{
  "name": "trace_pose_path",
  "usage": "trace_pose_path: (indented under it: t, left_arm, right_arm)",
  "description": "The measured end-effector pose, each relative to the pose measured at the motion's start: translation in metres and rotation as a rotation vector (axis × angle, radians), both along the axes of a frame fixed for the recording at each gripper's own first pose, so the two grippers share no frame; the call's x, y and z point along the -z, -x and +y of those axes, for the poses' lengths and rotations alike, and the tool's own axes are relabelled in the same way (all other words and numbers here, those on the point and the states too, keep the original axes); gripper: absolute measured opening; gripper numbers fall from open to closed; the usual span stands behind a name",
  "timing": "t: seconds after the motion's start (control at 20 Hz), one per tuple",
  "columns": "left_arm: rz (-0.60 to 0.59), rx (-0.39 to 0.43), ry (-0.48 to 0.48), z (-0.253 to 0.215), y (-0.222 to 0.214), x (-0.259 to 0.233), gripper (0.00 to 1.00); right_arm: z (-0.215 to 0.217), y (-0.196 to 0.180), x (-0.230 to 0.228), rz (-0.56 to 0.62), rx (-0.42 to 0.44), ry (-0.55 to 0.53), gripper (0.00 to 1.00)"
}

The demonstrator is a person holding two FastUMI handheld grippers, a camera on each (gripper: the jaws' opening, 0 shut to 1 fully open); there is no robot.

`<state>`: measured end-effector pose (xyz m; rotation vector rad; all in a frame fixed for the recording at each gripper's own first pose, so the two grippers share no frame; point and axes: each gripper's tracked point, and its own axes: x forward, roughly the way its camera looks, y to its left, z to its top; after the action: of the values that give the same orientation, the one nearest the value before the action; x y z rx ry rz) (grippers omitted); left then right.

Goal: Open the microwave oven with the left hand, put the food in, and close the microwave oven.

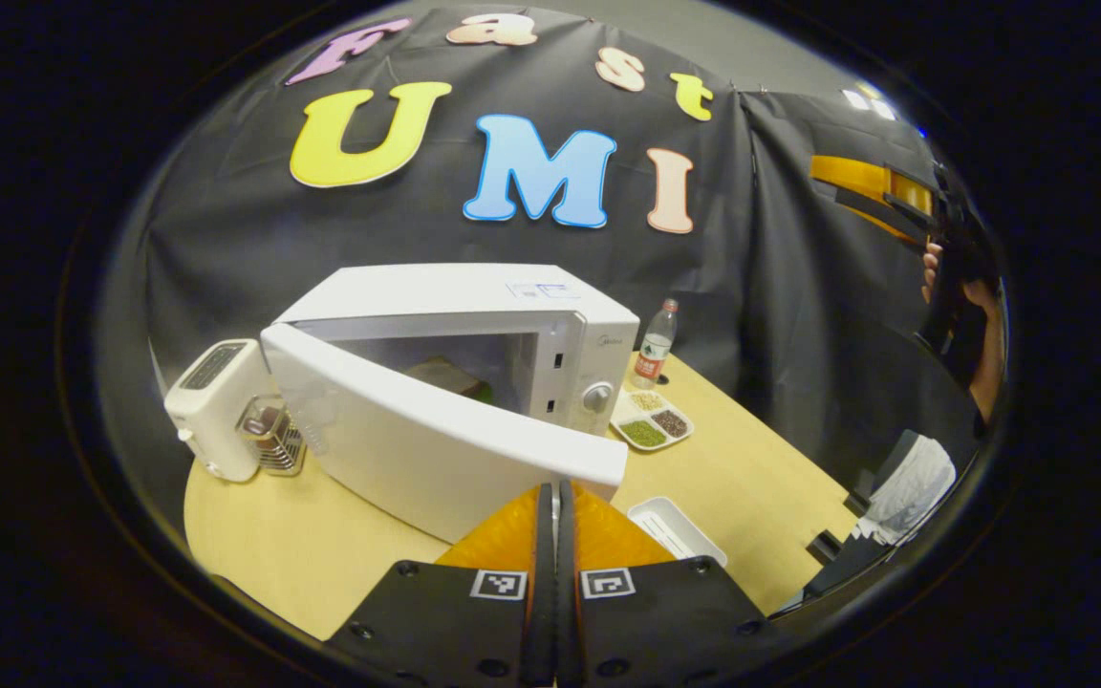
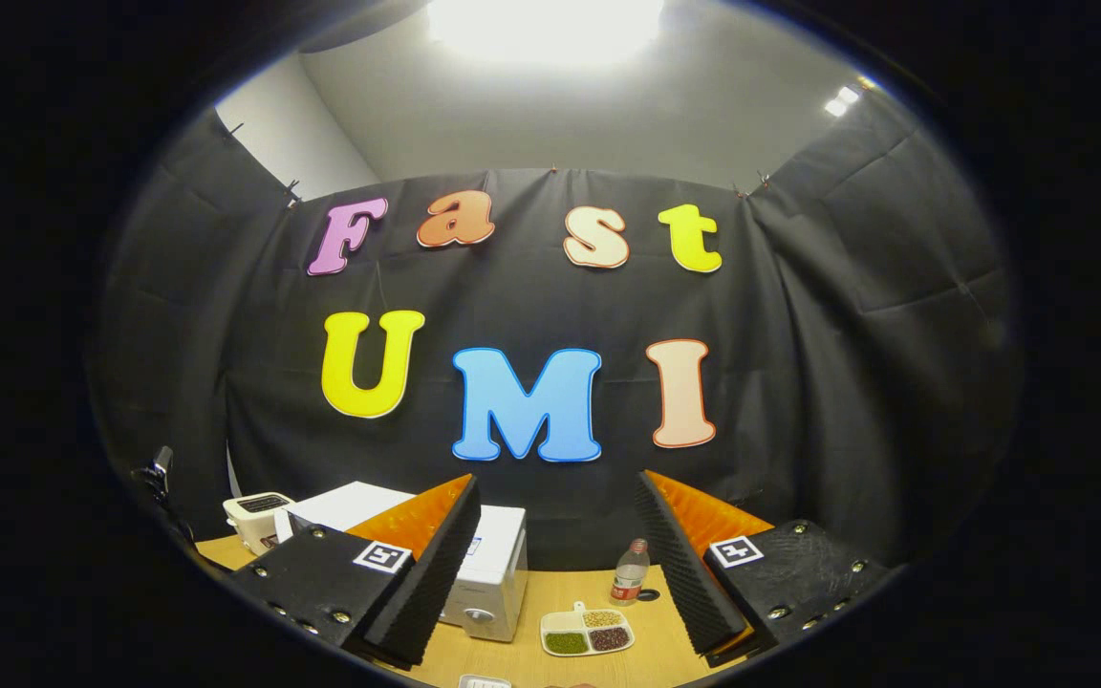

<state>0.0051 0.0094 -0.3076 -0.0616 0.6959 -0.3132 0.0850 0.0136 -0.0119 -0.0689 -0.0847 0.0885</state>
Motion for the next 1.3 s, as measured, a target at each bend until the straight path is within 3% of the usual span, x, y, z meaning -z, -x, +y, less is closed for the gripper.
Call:
trace_pose_path:
  t: [0.6,1.3]
  left_arm:
    - [-0.018,-0.016,0.01,-0.046,-0.064,0.014,0.07]
    - [-0.03,-0.024,-0.018,-0.066,-0.124,0.026,0.07]
  right_arm:
    - [-0.062,-0.022,0.013,0.035,0.038,-0.001,0.98]
    - [-0.126,-0.018,0.025,0.057,0.124,-0.034,0.98]
